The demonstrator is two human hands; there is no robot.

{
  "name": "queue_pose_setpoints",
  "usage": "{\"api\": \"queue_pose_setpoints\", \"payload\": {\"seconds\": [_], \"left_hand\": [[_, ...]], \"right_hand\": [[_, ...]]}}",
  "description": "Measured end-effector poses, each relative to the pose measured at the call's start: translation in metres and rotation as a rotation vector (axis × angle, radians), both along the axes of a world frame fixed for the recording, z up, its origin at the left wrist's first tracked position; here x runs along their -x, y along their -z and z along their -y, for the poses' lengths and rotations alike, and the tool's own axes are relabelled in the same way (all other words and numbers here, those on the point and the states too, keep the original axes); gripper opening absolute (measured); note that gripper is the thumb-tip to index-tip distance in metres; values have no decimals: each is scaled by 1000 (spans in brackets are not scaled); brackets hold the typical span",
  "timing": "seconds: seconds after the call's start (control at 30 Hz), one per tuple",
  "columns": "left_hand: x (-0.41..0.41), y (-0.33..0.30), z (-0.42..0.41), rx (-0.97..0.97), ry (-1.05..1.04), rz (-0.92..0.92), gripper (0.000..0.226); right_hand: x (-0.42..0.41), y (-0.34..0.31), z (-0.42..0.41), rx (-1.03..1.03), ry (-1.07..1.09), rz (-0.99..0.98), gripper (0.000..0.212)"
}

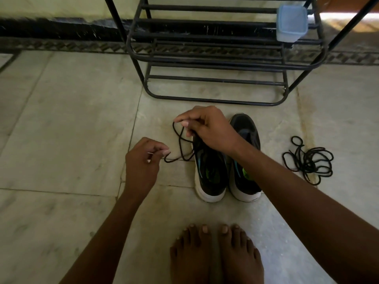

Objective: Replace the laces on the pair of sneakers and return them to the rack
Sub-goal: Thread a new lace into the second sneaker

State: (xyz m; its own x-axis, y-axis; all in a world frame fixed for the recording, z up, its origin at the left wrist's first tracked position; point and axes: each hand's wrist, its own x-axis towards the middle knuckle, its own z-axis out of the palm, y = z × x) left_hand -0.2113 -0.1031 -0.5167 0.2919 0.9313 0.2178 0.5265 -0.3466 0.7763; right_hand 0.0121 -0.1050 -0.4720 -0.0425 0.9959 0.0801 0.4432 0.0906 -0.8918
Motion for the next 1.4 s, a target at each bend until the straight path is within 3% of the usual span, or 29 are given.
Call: {"api": "queue_pose_setpoints", "payload": {"seconds": [0.13, 0.27, 0.43, 0.77, 0.93, 1.4], "left_hand": [[-9, -15, 8, 30, -15, 132, 9], [-19, -23, 12, 193, -67, 194, 17], [-29, -33, 18, 219, -35, 226, 33], [-33, -34, 21, 171, -75, 241, 19], [-32, -34, 19, 204, -93, 259, 17], [-33, -38, 18, 285, -75, 309, 11]], "right_hand": [[5, 3, 7, 12, -1, 10, 22], [7, 1, 16, -2, -6, -78, 7], [4, 6, 19, -40, -6, -4, 8], [1, 4, 20, -51, -35, -12, 12], [3, 6, 23, -37, -23, -94, 8], [3, 11, 24, -69, -14, -98, 9]]}}
